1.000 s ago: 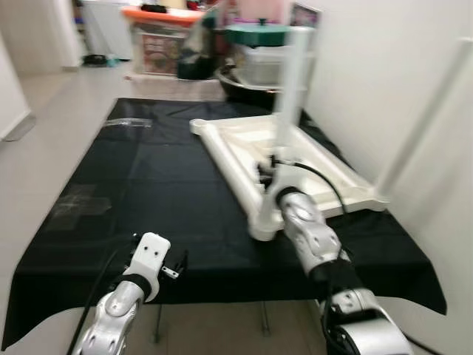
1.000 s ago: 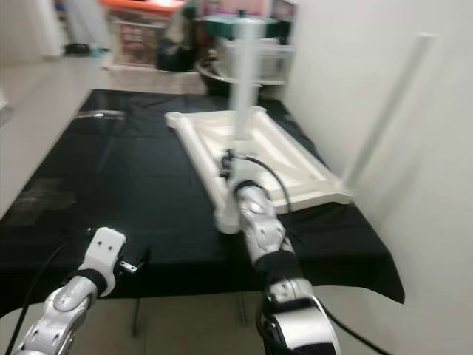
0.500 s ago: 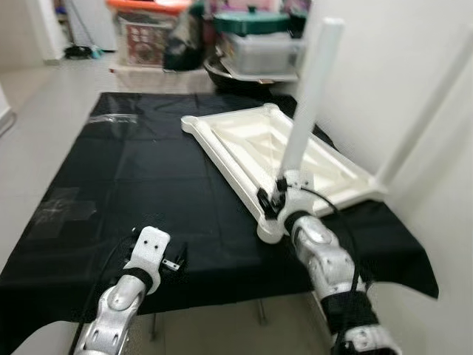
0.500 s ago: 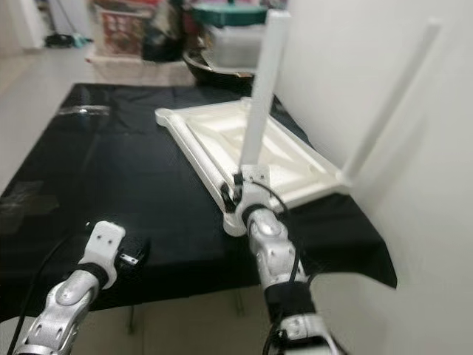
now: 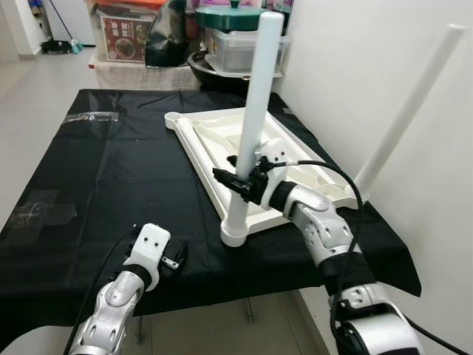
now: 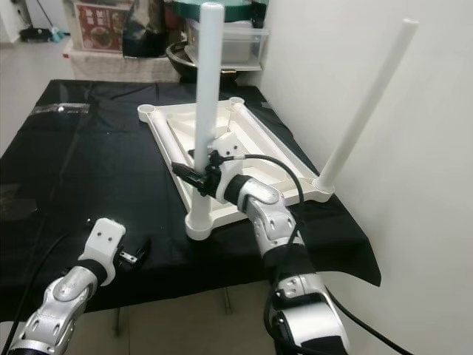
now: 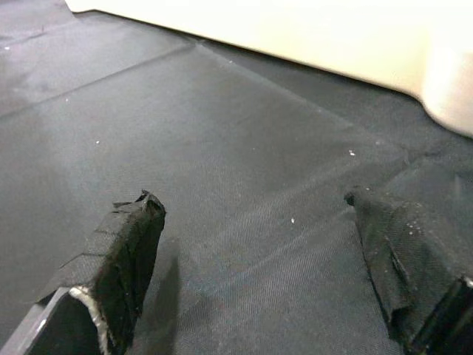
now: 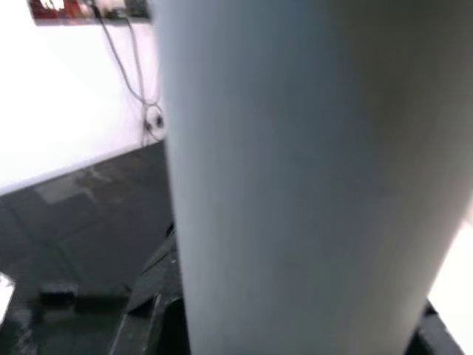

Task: Building children table

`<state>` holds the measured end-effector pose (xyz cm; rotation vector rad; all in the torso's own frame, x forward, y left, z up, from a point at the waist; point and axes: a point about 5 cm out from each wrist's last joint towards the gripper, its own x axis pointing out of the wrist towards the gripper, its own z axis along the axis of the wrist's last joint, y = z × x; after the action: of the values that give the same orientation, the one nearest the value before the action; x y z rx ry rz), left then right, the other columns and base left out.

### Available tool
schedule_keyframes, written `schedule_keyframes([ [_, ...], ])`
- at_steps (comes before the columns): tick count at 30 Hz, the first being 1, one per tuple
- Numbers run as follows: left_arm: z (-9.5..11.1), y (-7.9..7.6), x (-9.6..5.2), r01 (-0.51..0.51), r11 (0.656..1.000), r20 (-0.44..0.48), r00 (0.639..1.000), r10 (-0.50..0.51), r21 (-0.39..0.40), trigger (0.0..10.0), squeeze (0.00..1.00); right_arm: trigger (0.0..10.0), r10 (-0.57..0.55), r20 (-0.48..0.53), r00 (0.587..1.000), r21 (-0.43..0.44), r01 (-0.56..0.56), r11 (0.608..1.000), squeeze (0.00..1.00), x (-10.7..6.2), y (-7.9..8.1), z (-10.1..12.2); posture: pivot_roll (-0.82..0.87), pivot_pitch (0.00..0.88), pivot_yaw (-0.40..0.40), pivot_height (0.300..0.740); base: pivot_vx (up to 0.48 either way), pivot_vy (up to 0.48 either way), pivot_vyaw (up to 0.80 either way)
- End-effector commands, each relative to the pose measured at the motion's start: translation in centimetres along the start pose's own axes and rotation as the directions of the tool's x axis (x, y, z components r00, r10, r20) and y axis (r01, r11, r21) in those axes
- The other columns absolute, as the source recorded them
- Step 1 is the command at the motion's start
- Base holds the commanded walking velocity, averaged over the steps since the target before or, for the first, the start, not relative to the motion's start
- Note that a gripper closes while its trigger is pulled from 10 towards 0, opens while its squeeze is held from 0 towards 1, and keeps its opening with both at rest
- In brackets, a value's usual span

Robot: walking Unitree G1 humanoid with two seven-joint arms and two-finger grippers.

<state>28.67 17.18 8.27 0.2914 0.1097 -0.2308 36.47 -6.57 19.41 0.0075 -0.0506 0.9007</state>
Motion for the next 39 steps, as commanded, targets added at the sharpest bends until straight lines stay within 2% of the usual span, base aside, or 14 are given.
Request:
schedule_keyframes([
  [1, -1.0, 0.0, -0.3, 0.001, 1.000, -0.047, 0.999, -0.001, 0.001, 10.0, 0.00, 0.0, -0.014, -0.090, 0.996, 0.012, 0.015, 1.000, 0.00, 0.1, 0.3, -1.8, 0.18, 0.000, -0.141, 0.740, 0.000, 0.000, 0.00],
  [3, -1.3, -0.3, -0.7, 0.001, 1.000, -0.054, 0.999, -0.001, -0.004, 10.0, 0.00, 0.0, -0.439, -0.201, 0.876, 0.015, 0.451, 0.892, 0.00, -0.8, -2.2, -3.9, 0.18, 0.000, -0.131, 0.740, 0.000, 0.000, 0.00],
  [5, -1.3, -0.3, -0.7, 0.001, 1.000, -0.054, 0.999, -0.001, -0.004, 10.0, 0.00, 0.0, -0.439, -0.201, 0.876, 0.015, 0.451, 0.892, 0.00, -0.8, -2.2, -3.9, 0.18, 0.000, -0.131, 0.740, 0.000, 0.000, 0.00],
  [6, -1.3, -0.5, -0.9, 0.006, 1.000, -0.057, 0.998, -0.007, -0.006, 10.0, 0.00, 0.0, -0.601, -0.241, 0.762, 0.020, 0.623, 0.782, 0.00, -2.1, -3.3, -4.9, 0.18, 0.000, -0.130, 0.740, 0.000, 0.000, 0.00],
  [8, -1.4, -0.5, -1.0, 0.010, 1.000, -0.059, 0.998, -0.010, -0.007, 10.0, 0.00, 0.0, -0.684, -0.257, 0.683, 0.028, 0.713, 0.701, 0.00, -3.5, -3.8, -5.8, 0.17, 0.000, -0.119, 0.740, 0.000, 0.000, 0.00],
  [11, -1.5, -0.2, -1.2, 0.013, 1.000, -0.063, 0.998, -0.013, -0.004, 10.0, 0.00, 0.0, -0.646, -0.169, 0.744, 0.089, 0.665, 0.742, 0.00, -4.6, -2.4, -5.3, 0.15, 0.000, -0.102, 0.740, 0.000, 0.000, 0.00],
  [12, -1.6, 0.0, -1.1, 0.017, 1.000, -0.068, 0.998, -0.017, 0.001, 10.0, 0.00, 5.5, -0.608, -0.101, 0.788, 0.069, 0.615, 0.785, 0.00, -4.8, -1.5, -4.4, 0.13, 0.000, -0.083, 0.740, 0.000, 0.000, 0.00],
  [14, -1.6, 0.0, -1.1, 0.017, 1.000, -0.068, 0.998, -0.017, 0.001, 10.0, 0.00, 5.5, -0.608, -0.101, 0.788, 0.069, 0.615, 0.785, 0.00, -4.8, -1.5, -4.4, 0.13, 0.000, -0.083, 0.740, 0.000, 0.000, 0.00],
  [15, -1.7, 0.0, -1.0, 0.026, 1.000, -0.072, 0.997, -0.025, 0.004, 10.0, 0.00, 10.0, -0.537, -0.041, 0.842, 0.071, 0.539, 0.839, 0.00, -4.8, -0.3, -3.5, 0.11, 0.000, -0.071, 0.740, 0.000, 0.000, 0.00],
  [18, -1.4, -0.3, -0.7, 0.049, 0.999, -0.063, 0.997, -0.048, 0.009, 10.0, 0.00, 10.0, -0.407, 0.073, 0.911, 0.026, 0.406, 0.914, 0.05, -5.4, 1.3, -1.8, 0.11, 0.000, -0.076, 0.740, 0.000, 0.000, 0.00],
  [19, -1.2, -0.3, -0.6, 0.049, 0.999, -0.059, 0.997, -0.048, 0.008, 10.0, 0.00, 10.0, -0.356, 0.095, 0.930, 0.019, 0.356, 0.934, 1.00, -5.5, 1.9, -1.5, 0.11, 0.000, -0.077, 0.740, 0.000, 0.000, 0.00],
  [30, -2.2, 0.1, -1.7, 0.020, 1.000, -0.086, 0.996, -0.020, -0.003, 10.0, 0.00, 10.0, -0.404, 0.176, 0.898, -0.040, 0.416, 0.908, 1.00, -7.0, 3.1, 0.4, 0.10, 0.000, -0.086, 0.740, 0.000, 0.000, 0.00],
  [36, -2.2, 0.6, -2.3, -0.001, 1.000, -0.086, 0.996, 0.000, -0.009, 10.0, 0.00, 10.0, -0.561, -0.012, 0.828, -0.048, 0.560, 0.827, 1.00, -11.5, 1.9, -2.3, 0.09, 0.000, -0.075, 0.740, 0.000, 0.000, 0.00],
  [39, -2.2, 1.2, -2.5, -0.015, 1.000, -0.087, 0.996, 0.015, -0.005, 10.0, 0.00, 10.0, -0.489, -0.230, 0.842, -0.052, 0.491, 0.870, 1.00, -13.6, 2.4, -4.6, 0.07, 0.000, -0.058, 0.740, 0.000, 0.000, 0.00],
])
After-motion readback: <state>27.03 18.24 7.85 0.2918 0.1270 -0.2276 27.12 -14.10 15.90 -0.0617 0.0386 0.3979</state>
